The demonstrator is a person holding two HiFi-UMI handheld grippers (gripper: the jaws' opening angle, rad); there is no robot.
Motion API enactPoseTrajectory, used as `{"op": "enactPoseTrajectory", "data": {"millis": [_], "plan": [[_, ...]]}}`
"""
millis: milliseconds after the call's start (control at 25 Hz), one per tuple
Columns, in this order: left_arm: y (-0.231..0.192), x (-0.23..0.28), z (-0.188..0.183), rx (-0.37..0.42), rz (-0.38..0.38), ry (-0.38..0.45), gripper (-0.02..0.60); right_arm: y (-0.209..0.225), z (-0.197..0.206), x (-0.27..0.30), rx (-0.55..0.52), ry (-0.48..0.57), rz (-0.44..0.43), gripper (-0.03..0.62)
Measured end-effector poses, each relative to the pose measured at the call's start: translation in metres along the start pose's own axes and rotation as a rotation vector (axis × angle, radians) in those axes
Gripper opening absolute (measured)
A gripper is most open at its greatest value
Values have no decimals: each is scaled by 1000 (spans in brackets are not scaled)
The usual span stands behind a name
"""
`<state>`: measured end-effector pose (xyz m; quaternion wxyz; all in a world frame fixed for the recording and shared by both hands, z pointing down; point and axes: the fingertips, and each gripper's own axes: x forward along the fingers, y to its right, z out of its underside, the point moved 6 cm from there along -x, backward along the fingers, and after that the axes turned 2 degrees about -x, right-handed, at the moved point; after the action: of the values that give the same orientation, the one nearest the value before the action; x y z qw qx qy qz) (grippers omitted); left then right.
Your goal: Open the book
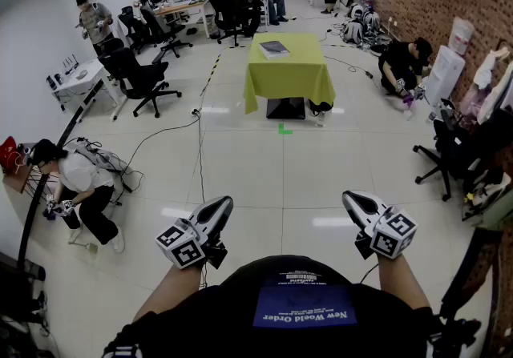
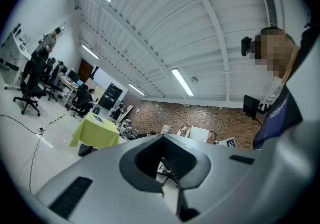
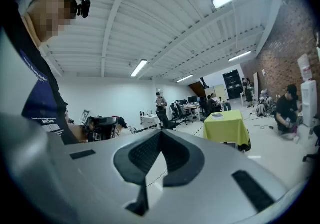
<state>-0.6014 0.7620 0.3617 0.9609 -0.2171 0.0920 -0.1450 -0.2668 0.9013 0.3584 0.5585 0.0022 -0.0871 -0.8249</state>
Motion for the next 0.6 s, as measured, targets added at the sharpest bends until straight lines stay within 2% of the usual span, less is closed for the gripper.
{"op": "enactPoseTrajectory", "data": {"millis": [120,400,600], "plan": [[5,27,2,30,10,8,-2,24,-2,-17,-21,-6,0,-14],[22,90,13,32,9,14,-2,71,-9,-56,-84,-26,-13,-14],[22,130,19,21,20,-1,-2,105,-9,-62,-97,-32,-12,-14]]}}
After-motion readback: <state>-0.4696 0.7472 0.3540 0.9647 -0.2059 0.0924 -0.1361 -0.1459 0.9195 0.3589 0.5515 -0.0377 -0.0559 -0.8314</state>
